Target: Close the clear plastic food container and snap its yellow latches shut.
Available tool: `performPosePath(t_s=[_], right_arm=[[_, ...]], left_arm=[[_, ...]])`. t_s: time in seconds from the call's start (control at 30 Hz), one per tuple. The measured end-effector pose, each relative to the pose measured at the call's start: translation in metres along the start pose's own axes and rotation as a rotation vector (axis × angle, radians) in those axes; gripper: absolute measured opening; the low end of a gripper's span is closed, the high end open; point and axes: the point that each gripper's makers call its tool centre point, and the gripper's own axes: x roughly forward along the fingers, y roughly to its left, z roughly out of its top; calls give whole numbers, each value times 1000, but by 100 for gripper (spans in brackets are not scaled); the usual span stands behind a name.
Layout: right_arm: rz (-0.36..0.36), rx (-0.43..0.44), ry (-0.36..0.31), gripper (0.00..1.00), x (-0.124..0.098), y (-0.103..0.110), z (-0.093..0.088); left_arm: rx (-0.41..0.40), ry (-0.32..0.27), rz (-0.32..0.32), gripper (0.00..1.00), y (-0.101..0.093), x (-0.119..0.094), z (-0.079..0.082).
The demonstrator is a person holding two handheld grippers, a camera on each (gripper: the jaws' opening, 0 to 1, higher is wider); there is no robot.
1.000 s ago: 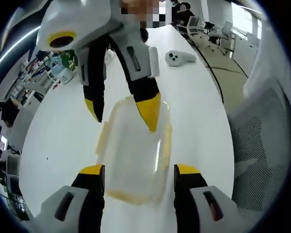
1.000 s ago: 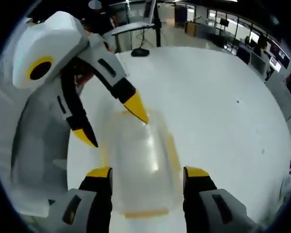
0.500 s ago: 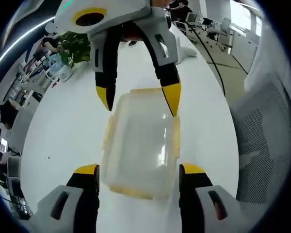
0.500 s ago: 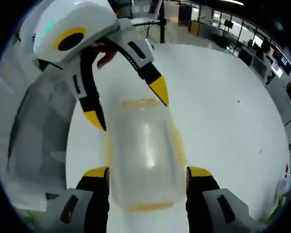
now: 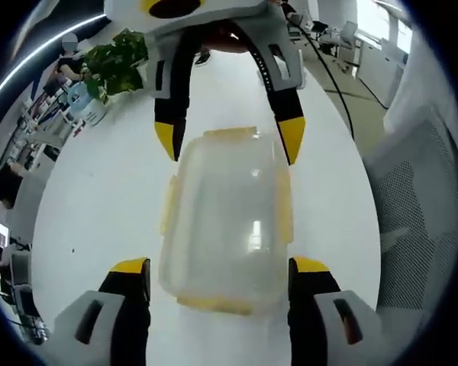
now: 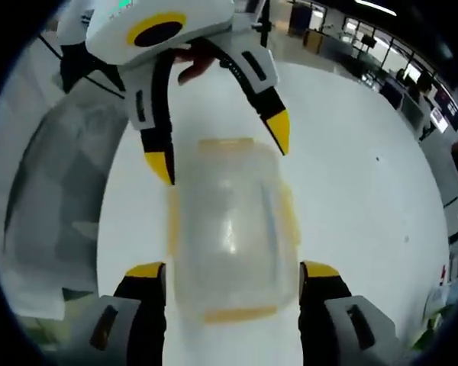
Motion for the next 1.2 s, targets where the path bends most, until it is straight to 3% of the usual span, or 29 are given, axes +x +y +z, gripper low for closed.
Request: performPosePath(t_s=[0.43,1.2], right_arm=[[-23,-64,38,72,8,-2,-8],[-11,-36,19,72,12,4,-4]], left_arm=[[13,21,-47,80,-2,15,-5],[35,35,-68,78,-8,15,-11]])
